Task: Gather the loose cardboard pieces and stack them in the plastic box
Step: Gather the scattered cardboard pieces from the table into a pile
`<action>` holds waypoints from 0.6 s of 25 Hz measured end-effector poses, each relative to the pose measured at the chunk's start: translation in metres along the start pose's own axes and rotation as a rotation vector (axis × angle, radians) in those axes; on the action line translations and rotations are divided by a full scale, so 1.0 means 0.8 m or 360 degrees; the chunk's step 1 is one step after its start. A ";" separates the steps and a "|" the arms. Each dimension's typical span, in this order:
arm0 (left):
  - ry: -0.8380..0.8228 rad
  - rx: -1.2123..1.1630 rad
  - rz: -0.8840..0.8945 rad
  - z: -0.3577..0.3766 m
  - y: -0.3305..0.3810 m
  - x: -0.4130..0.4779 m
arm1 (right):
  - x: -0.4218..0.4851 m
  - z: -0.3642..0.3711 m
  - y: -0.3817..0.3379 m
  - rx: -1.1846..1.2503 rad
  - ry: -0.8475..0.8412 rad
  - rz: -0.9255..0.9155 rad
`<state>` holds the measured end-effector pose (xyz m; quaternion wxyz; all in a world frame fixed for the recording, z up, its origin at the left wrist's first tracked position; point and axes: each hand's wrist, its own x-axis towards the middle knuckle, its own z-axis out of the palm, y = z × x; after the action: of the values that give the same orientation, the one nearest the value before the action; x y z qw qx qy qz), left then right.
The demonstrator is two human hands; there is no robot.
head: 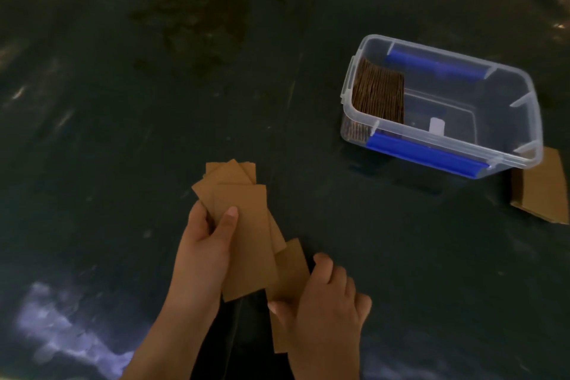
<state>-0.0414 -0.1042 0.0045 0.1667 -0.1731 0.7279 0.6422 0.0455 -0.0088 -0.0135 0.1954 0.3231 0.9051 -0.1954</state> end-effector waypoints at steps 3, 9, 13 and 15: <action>-0.0074 0.0027 0.0070 0.007 0.007 -0.003 | -0.001 -0.020 0.007 0.0400 0.0060 -0.0144; -0.0387 0.0165 0.0115 0.092 0.025 -0.030 | 0.025 -0.146 0.098 0.1743 0.0014 0.0004; -0.0746 -0.0130 -0.0080 0.215 0.034 -0.085 | 0.042 -0.172 0.155 0.1445 0.0338 -0.0096; -0.0920 -0.0141 -0.0165 0.270 0.035 -0.105 | 0.051 -0.183 0.199 0.1483 0.0584 -0.0023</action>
<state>0.0243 0.1167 0.0424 0.3919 -0.0270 0.6116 0.6868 0.0879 0.1963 0.0549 -0.1337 0.3987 0.7433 -0.5202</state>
